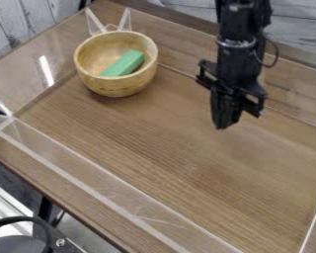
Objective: Remove the green block from inside the brown bowl and put it on the table
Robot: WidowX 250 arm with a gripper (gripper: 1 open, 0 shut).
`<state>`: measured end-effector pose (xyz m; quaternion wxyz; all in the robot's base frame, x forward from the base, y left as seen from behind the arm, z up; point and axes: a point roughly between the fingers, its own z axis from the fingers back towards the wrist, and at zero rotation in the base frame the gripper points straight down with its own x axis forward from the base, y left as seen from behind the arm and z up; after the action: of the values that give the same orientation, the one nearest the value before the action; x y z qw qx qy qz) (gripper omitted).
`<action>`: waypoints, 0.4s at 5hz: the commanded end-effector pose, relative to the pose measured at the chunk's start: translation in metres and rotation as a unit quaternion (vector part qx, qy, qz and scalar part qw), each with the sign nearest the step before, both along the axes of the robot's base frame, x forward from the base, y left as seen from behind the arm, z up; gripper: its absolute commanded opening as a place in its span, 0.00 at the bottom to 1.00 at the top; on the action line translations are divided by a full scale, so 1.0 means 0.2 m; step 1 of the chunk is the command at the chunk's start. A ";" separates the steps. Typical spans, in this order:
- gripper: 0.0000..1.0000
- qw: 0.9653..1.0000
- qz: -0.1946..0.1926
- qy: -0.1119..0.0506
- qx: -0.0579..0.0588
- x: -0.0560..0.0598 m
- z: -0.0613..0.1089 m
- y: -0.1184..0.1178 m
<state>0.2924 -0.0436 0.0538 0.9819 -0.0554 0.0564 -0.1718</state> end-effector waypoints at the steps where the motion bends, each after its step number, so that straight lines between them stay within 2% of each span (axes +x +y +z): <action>1: 0.00 1.000 0.009 -0.014 -0.003 0.04 -0.02 0.03; 2: 0.00 1.000 0.017 -0.003 -0.004 0.04 -0.10 0.06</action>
<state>0.2924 -0.0325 0.0234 0.9830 -0.0611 0.0734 -0.1566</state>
